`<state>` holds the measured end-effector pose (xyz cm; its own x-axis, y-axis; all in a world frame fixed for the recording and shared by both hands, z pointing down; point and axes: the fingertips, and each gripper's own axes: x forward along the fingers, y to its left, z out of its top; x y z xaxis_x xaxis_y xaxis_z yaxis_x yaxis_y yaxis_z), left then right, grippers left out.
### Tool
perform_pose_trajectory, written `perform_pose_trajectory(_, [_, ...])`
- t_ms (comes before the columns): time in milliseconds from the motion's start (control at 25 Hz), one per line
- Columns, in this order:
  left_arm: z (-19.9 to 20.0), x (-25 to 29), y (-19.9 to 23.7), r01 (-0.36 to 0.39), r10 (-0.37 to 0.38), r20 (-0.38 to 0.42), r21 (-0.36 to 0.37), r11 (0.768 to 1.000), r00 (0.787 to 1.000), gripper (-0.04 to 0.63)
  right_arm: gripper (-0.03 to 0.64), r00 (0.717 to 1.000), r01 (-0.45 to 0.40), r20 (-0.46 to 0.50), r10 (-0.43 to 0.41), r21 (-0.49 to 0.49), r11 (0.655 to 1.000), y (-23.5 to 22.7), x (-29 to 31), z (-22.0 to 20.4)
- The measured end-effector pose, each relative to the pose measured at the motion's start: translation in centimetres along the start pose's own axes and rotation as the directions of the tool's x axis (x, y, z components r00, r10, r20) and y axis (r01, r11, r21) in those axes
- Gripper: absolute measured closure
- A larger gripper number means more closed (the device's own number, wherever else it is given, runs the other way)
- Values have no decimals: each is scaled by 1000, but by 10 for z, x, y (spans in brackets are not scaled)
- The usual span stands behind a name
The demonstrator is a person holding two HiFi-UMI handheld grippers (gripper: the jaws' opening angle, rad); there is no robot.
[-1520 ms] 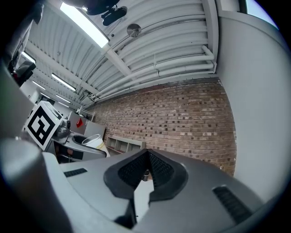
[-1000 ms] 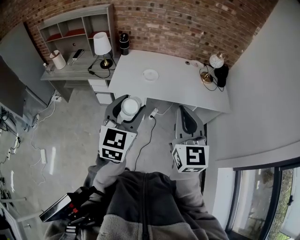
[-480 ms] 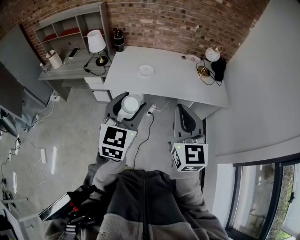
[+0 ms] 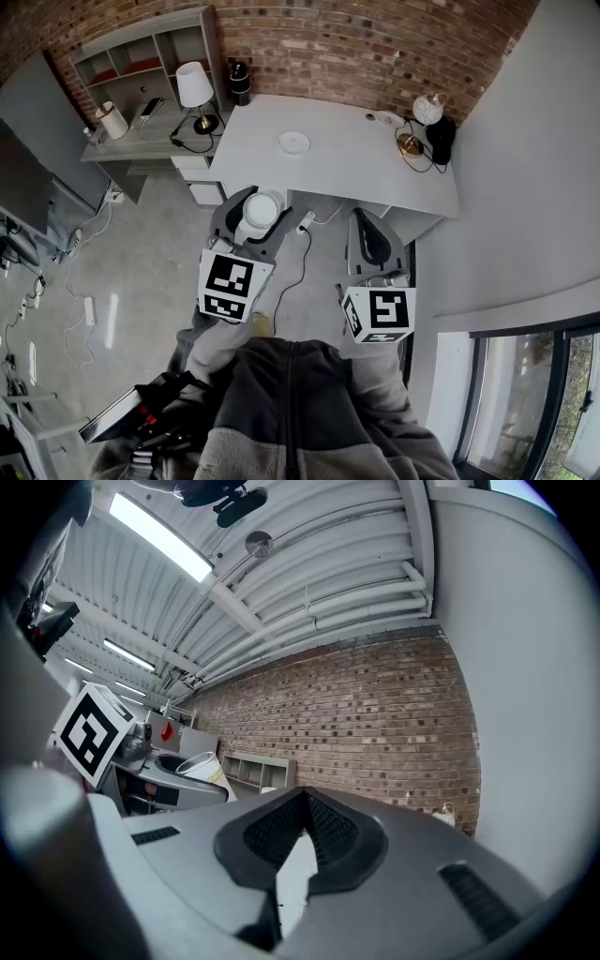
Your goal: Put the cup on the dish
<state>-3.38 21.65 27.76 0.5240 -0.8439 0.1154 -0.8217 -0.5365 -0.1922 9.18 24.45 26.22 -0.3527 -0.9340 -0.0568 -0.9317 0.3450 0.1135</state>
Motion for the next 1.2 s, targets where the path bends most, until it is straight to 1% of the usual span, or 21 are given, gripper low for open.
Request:
perform_pose_trajectory(280, [-6, 3, 2, -1, 1, -5, -1, 1000, 1000, 336, 617, 1000, -7, 2, 7, -2, 1000, 3, 3, -5])
perform_pose_trajectory(480, [-14, 17, 16, 4, -4, 3, -7, 1000, 1000, 336, 617, 1000, 5, 7, -5, -7, 1000, 0, 20, -11])
perform_pose_trajectory(880, [-25, 67, 72, -7, 8, 25, -25, 1000, 1000, 336, 617, 1000, 3, 18, -3, -36, 999, -4, 95, -17])
perform_pose_trajectory(1080, [-37, 91, 98, -11, 11, 12, -48, 999, 1000, 336, 617, 1000, -6, -6, 6, -38, 999, -6, 132, -27])
perform_pose_trajectory(1200, [-38, 106, 112, -16, 17, 13, -61, 998, 1000, 336, 617, 1000, -17, -15, 16, -49, 999, -8, 153, -27])
